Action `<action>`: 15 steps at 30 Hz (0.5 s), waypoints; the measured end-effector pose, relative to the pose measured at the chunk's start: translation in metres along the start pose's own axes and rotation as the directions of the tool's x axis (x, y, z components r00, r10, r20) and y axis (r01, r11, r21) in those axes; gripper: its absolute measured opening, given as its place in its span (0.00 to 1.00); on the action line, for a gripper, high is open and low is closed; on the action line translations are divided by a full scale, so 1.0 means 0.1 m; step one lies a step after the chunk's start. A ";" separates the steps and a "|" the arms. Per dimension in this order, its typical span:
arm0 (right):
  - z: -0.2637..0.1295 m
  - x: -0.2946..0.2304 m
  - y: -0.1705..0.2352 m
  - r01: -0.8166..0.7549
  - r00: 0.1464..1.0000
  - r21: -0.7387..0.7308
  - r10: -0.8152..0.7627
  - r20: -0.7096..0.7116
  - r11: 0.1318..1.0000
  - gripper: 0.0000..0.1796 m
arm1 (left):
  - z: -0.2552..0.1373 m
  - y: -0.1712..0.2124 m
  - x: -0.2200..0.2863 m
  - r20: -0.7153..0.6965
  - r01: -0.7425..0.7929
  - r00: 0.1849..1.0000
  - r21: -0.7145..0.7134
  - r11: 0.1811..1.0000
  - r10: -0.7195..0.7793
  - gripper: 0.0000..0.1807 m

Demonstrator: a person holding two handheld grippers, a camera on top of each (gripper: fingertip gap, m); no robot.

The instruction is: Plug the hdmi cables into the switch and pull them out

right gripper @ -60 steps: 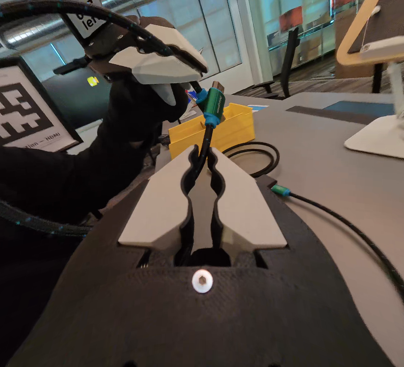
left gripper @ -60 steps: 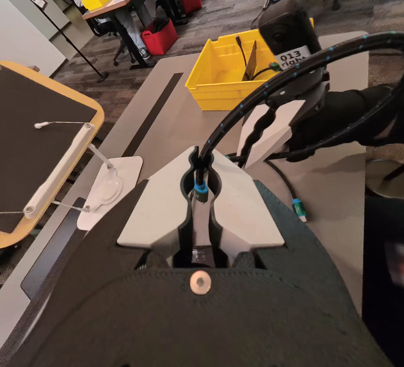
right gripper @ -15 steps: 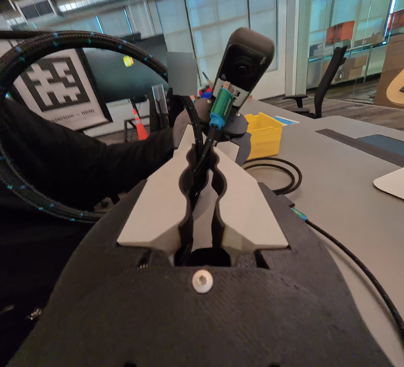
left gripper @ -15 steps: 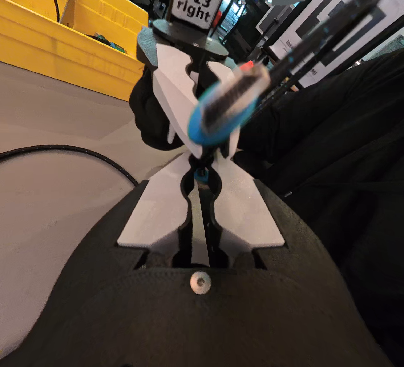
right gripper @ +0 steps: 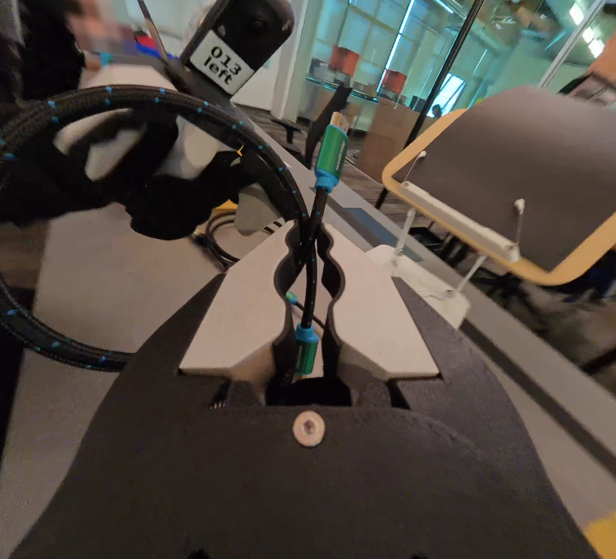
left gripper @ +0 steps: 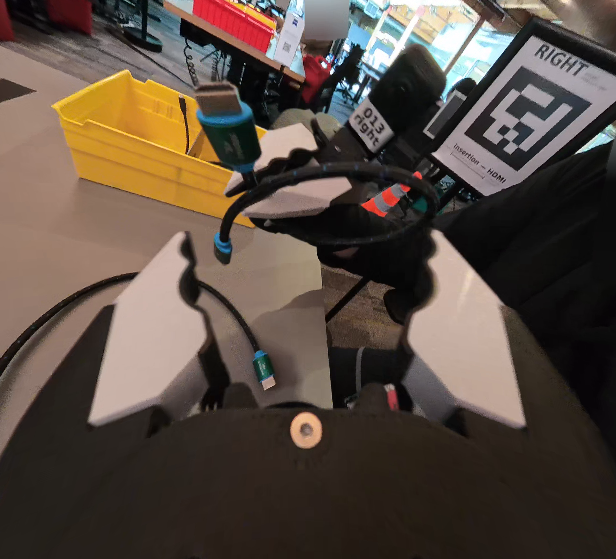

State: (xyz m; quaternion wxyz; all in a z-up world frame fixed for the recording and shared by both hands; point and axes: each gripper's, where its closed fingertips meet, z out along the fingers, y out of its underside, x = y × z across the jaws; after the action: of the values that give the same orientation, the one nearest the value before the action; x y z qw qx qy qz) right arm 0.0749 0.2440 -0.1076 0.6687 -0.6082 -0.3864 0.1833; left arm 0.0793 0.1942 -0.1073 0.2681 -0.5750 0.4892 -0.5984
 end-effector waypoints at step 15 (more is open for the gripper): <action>0.09 -0.11 -0.25 0.173 0.982 0.028 -0.170 -0.087 0.985 0.03 | 0.28 -0.08 0.25 -0.150 -0.001 0.988 0.216 0.976 0.034 0.88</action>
State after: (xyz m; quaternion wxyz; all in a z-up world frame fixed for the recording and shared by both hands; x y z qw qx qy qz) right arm 0.0554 0.2377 -0.0871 0.7085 -0.5678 -0.4054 0.1061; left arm 0.1027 0.1670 -0.0937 0.2957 -0.4908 0.4458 -0.6877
